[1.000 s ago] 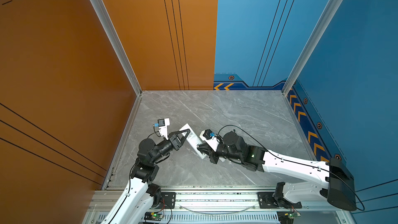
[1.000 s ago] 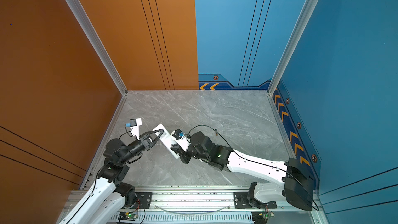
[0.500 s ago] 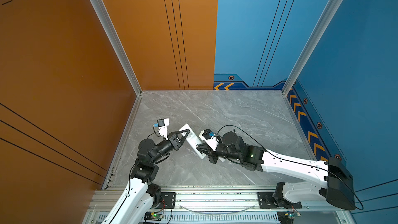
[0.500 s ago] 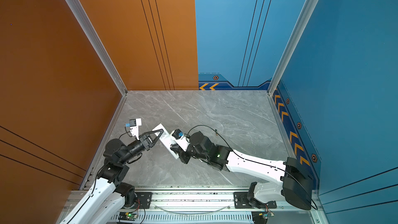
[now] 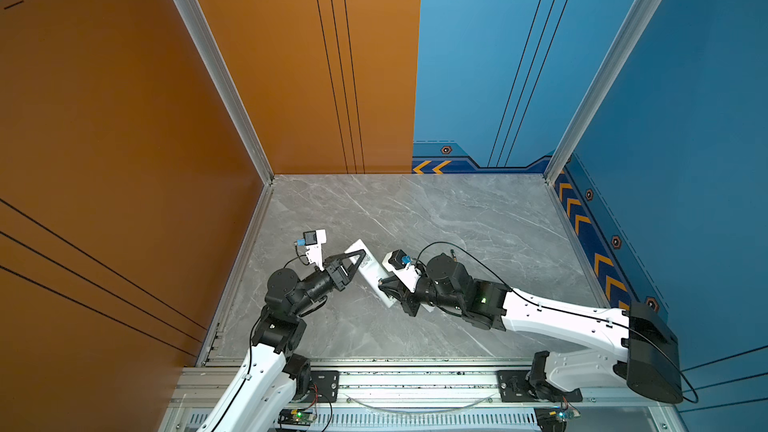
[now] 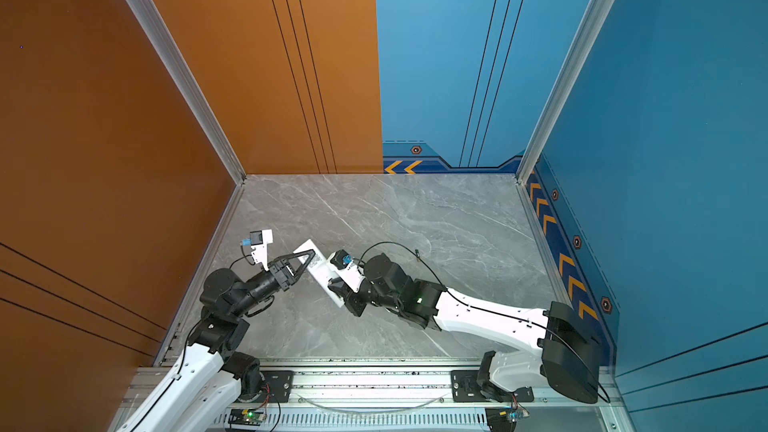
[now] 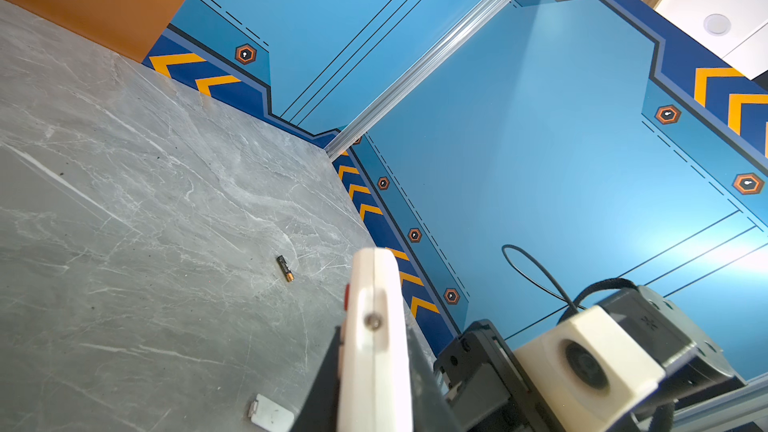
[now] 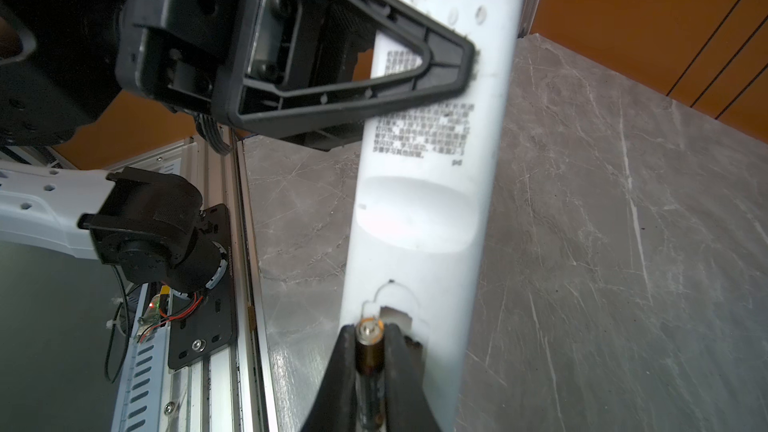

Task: Load the batteries into the remote control
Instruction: 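Align the battery end with the compartment slot using the right gripper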

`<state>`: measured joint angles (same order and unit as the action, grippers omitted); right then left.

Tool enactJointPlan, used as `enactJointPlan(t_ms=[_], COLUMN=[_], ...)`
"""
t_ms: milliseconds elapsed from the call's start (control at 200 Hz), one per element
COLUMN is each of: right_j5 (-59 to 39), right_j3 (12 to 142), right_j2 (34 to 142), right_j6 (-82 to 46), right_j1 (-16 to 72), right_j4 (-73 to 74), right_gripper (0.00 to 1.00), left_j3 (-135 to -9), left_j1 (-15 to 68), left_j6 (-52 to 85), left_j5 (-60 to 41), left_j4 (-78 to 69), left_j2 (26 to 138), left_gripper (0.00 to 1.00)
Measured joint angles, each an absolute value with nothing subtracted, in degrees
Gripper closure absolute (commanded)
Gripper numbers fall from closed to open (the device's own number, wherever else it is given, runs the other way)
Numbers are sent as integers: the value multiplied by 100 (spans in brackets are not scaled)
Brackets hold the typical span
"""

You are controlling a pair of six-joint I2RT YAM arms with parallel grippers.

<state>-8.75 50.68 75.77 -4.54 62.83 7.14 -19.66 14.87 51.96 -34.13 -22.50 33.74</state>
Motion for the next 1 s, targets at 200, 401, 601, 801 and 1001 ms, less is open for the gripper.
enactJointPlan(t_ms=[200, 401, 601, 801, 1001], right_j5=[-875, -875, -873, -871, -854], right_j3=[5074, 5085, 5085, 5085, 5107], right_j2=[7601, 7616, 7616, 7616, 7616], right_j6=[-471, -471, -471, -473, -493], right_j1=[6307, 6307, 6311, 6311, 6311], right_j4=[716, 714, 716, 727, 733], right_gripper=[86, 86, 86, 87, 89], left_j3=[-1966, -1966, -1966, -1966, -1966], left_j1=[1487, 1461, 1450, 1450, 1450], left_j6=[5196, 5201, 5201, 5207, 5221], left_j5=[-3415, -3415, -3415, -3415, -3415], left_j4=[-2250, -2252, -2250, -2250, -2255], left_j2=[3374, 3374, 3341, 3341, 3330], left_gripper=[100, 100, 100, 100, 100])
